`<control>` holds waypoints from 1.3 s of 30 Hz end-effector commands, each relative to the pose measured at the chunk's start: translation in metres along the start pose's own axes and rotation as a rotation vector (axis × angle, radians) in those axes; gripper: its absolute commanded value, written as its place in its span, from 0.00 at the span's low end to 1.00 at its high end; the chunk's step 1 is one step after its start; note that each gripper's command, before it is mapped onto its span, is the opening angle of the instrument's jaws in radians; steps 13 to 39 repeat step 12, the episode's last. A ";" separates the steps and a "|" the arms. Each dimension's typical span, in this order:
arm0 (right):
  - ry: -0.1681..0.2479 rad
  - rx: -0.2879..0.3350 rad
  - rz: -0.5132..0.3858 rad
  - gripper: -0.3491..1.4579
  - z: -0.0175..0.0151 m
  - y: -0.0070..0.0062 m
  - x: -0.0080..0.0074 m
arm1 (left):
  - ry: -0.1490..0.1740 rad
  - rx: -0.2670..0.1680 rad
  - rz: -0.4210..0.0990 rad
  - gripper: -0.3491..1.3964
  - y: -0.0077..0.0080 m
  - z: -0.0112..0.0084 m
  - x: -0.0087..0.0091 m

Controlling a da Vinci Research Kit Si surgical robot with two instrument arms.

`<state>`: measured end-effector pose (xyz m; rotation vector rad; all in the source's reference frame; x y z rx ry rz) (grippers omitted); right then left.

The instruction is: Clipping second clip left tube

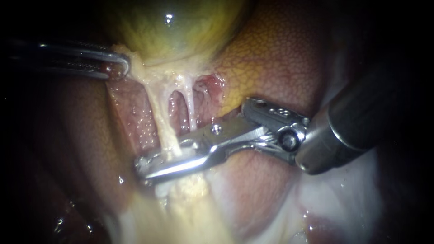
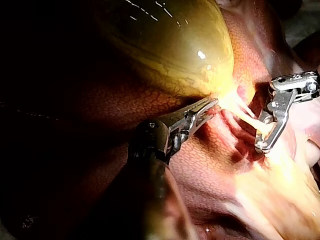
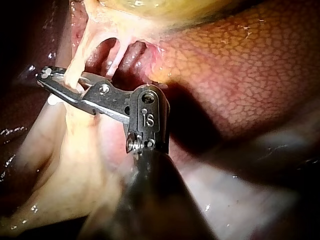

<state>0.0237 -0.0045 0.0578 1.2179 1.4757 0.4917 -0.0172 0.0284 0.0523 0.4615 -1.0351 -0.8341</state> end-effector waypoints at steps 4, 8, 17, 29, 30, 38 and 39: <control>0.000 0.000 0.000 0.00 0.0001 0.0000 -0.0001 | 0.000 0.000 0.000 0.00 0.0000 0.0000 0.0000; 0.000 0.000 0.000 0.00 0.0001 0.0000 -0.0002 | 0.000 0.000 0.000 0.00 0.0000 0.0000 0.0000; 0.000 0.001 -0.001 0.00 0.0001 0.0000 -0.0002 | 0.000 0.000 0.000 0.00 0.0000 0.0000 0.0000; 0.000 0.001 -0.001 0.00 0.0001 0.0000 -0.0002 | 0.000 0.000 0.000 0.00 0.0000 0.0000 0.0000; 0.000 0.001 -0.001 0.00 0.0001 0.0000 -0.0002 | 0.000 0.000 0.000 0.00 0.0000 0.0000 0.0000; 0.000 0.001 -0.001 0.00 0.0001 0.0000 -0.0002 | 0.000 0.000 0.000 0.00 0.0000 0.0000 0.0000; 0.000 0.001 -0.001 0.00 0.0001 0.0000 -0.0002 | 0.000 0.000 0.000 0.00 0.0000 0.0000 0.0000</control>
